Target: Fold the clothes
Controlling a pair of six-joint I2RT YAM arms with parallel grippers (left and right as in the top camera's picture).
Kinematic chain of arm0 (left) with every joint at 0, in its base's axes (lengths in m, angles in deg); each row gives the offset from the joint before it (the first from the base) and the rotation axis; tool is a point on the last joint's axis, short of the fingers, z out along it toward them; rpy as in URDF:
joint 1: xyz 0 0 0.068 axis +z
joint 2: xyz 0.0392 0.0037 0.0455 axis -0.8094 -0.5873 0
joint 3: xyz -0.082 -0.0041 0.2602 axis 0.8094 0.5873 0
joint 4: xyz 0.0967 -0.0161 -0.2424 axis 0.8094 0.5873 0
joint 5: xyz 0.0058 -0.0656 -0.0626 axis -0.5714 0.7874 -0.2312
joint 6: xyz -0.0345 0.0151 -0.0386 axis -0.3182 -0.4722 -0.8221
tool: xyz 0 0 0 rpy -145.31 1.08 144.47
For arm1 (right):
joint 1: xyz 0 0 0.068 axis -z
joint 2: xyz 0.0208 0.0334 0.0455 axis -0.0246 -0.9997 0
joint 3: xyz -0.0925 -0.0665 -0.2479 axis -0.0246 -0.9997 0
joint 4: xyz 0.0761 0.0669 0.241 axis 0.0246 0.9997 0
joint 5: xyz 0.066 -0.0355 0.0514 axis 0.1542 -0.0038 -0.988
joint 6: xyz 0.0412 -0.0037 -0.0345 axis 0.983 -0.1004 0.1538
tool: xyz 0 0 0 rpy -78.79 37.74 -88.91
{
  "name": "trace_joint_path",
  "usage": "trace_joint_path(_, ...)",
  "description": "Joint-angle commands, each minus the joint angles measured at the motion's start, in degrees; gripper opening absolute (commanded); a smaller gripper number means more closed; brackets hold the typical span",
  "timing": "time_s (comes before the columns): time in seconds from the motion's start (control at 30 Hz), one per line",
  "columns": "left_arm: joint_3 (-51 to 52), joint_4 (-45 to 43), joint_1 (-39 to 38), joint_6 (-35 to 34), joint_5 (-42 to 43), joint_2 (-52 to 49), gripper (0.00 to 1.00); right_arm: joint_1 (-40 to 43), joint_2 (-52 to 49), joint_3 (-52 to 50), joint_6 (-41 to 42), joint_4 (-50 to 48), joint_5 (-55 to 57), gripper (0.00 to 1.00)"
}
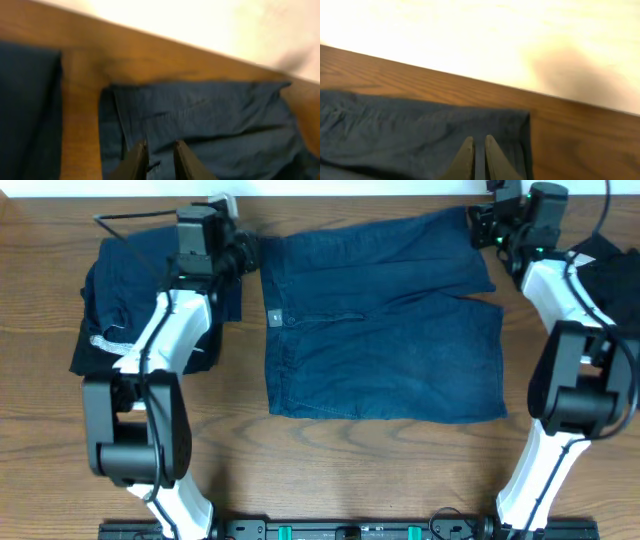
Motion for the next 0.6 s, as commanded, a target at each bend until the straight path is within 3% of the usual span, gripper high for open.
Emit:
trace_joint_path(0.0,0.2,0.2,-1.6,1.8,-0.3,-2.9,0.20,-1.6,-7.1,-0.3,0.9,-2.8,-0.5,0.07)
trace_joint_path(0.17,0.2,0.1,-3.8,1.8,-0.3,-5.1,0.20,-2.0,-14.7,-0.3,2.0,-9.5,1.5,0.06)
trace_joint_path(0.57,0.2,5.5,-4.1,6.5,-2.3,-5.6,0.15,1.9,-16.1,-0.1,3.8,-3.7,8.0,0.03)
